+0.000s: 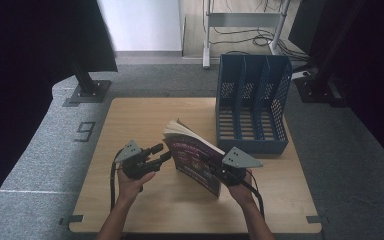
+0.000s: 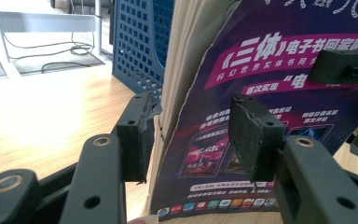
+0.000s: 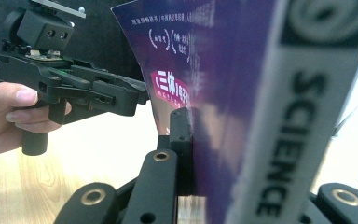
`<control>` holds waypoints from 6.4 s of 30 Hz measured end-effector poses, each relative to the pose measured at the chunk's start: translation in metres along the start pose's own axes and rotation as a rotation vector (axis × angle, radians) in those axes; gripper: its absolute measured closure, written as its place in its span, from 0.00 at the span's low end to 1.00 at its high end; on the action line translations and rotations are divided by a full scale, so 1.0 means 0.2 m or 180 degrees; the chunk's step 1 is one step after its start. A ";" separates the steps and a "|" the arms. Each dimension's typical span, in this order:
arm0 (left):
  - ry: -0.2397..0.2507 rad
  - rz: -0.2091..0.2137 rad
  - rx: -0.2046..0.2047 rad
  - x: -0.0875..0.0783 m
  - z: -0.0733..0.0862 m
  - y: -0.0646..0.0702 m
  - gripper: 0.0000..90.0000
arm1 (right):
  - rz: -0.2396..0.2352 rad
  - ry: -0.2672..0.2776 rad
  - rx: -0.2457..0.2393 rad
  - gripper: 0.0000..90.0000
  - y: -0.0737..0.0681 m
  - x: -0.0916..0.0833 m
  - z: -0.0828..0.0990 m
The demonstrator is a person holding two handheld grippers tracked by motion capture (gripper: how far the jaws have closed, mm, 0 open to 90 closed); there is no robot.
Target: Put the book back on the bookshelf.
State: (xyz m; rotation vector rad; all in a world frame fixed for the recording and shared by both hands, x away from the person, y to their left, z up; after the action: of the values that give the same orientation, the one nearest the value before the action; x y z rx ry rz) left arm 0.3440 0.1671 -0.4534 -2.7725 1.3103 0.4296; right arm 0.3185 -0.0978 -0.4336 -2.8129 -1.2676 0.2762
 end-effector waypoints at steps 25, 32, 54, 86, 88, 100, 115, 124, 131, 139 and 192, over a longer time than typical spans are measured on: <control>-0.0183 0.0044 0.0009 0.03 0.04 0.00 0.57 | 0.0104 0.0133 0.0043 0.91 0.03 -0.06 -0.03; -0.0212 0.0049 0.0013 0.04 0.05 0.01 0.57 | 0.0152 0.0200 0.0066 0.91 0.04 -0.10 -0.05; -0.0261 0.0054 0.0018 0.04 0.06 0.01 0.57 | 0.0311 0.0377 0.0130 0.91 0.09 -0.18 -0.09; -0.0349 0.0080 0.0025 0.05 0.08 0.00 0.57 | 0.0571 0.0521 0.0249 0.91 0.17 -0.27 -0.12; -0.0353 0.0082 0.0024 0.06 0.08 0.00 0.57 | 0.0579 0.0529 0.0255 0.91 0.18 -0.28 -0.12; -0.0376 0.0080 0.0020 0.06 0.09 0.00 0.57 | 0.0695 0.0589 0.0288 0.91 0.22 -0.31 -0.13; -0.0387 0.0067 -0.0002 0.05 0.10 -0.02 0.57 | 0.0781 0.0744 0.0333 0.91 0.26 -0.40 -0.17; -0.0357 0.0054 -0.0031 0.04 0.09 -0.03 0.57 | 0.0825 0.0750 0.0317 0.91 0.28 -0.40 -0.20; -0.0365 0.0055 -0.0040 0.04 0.10 -0.03 0.57 | 0.0871 0.0757 0.0307 0.91 0.30 -0.38 -0.23; -0.0368 0.0059 -0.0043 0.04 0.10 -0.03 0.57 | 0.0912 0.0821 0.0304 0.91 0.32 -0.39 -0.28; -0.0490 0.0083 -0.0081 0.08 0.15 -0.04 0.57 | 0.1357 0.0943 0.0307 0.91 0.55 -0.28 -0.47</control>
State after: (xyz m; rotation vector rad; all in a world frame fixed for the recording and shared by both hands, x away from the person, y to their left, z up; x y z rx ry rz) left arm 0.3538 0.1645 -0.4867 -2.6825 1.3155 0.6512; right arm 0.3798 -0.2091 -0.3457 -2.8717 -0.5780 -0.0671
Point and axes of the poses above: each handheld gripper's, and its own axes: x roughly forward along the jaws, z roughly out of its underside, y roughly to its right, the point moved 3 cm from there along x, roughly forward along the jaws, and after that the axes turned 7 degrees about x, right-handed, at the moved point
